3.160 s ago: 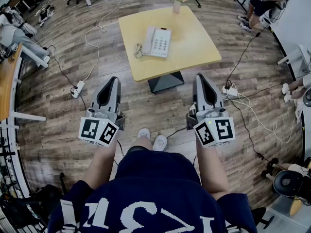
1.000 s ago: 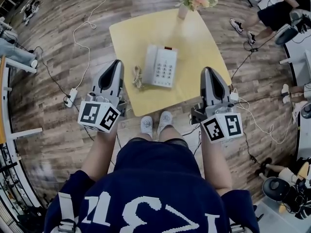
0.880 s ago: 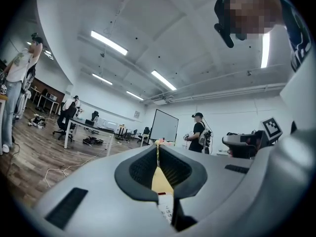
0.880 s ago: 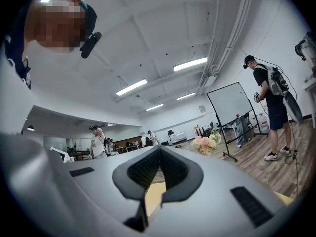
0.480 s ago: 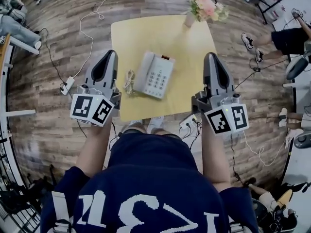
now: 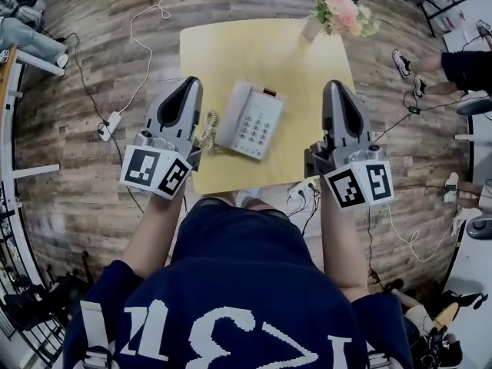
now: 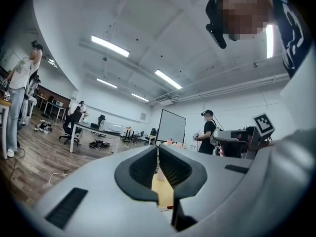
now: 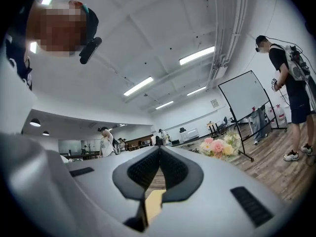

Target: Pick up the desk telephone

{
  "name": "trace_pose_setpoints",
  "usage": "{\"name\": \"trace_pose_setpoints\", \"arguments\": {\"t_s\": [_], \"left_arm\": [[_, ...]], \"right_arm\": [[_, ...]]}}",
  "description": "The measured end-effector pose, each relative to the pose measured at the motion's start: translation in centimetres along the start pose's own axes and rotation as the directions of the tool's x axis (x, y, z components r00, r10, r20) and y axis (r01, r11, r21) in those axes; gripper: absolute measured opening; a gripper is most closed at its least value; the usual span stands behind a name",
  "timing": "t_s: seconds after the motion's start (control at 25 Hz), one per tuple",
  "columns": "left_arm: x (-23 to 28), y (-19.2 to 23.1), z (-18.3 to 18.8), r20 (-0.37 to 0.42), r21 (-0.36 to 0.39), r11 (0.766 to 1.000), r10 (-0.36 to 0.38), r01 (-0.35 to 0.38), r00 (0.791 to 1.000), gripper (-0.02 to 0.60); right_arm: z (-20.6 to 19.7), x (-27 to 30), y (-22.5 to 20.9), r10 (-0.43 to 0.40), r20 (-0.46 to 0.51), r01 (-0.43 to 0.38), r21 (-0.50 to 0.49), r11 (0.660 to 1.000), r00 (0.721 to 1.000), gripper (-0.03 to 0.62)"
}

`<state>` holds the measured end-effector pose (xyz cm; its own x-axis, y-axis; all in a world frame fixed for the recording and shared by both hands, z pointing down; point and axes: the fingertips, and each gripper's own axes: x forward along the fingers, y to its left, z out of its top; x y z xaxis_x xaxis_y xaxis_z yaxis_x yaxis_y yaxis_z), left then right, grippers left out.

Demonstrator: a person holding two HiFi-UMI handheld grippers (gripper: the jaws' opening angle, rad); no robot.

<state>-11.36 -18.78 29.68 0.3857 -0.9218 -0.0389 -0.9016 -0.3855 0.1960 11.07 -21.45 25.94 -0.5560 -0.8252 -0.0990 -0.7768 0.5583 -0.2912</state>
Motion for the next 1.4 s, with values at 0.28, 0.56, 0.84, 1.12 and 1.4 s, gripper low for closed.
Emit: {"name": "trace_pose_setpoints", "arguments": {"t_s": [0.28, 0.56, 0.84, 1.12, 1.4], "left_arm": [[1.4, 0.8, 0.0, 0.043, -0.107, 0.985, -0.134, 0.138, 0.990, 0.025], [2.6, 1.5, -3.1, -0.011, -0.182, 0.959, -0.225, 0.219, 0.974, 0.025], [4.0, 2.4, -7.7, -0.119, -0.227, 0.950, -0.245, 0.214, 0.962, 0.025], [5.1, 3.4, -12.4, -0.228, -0.274, 0.945, -0.243, 0.177, 0.943, 0.118], [4.8, 3.3, -20.5, -0.453, -0.342, 0.928, -0.301, 0.149, 0.839, 0.215]], "right_arm": [[-2.9, 0.2, -1.0, -0.094, -0.031, 0.095, 0.011, 0.995, 0.995, 0.026], [-6.7, -0.1, -1.8, -0.158, -0.098, 0.160, 0.021, 0.987, 0.983, 0.026], [-11.7, -0.6, -3.2, -0.200, -0.192, 0.213, 0.050, 0.976, 0.961, 0.028], [-18.2, -0.9, -4.5, -0.187, -0.324, 0.241, 0.137, 0.961, 0.927, 0.088], [-25.8, -1.5, -5.1, -0.116, -0.473, 0.269, 0.270, 0.924, 0.873, 0.195]]}}
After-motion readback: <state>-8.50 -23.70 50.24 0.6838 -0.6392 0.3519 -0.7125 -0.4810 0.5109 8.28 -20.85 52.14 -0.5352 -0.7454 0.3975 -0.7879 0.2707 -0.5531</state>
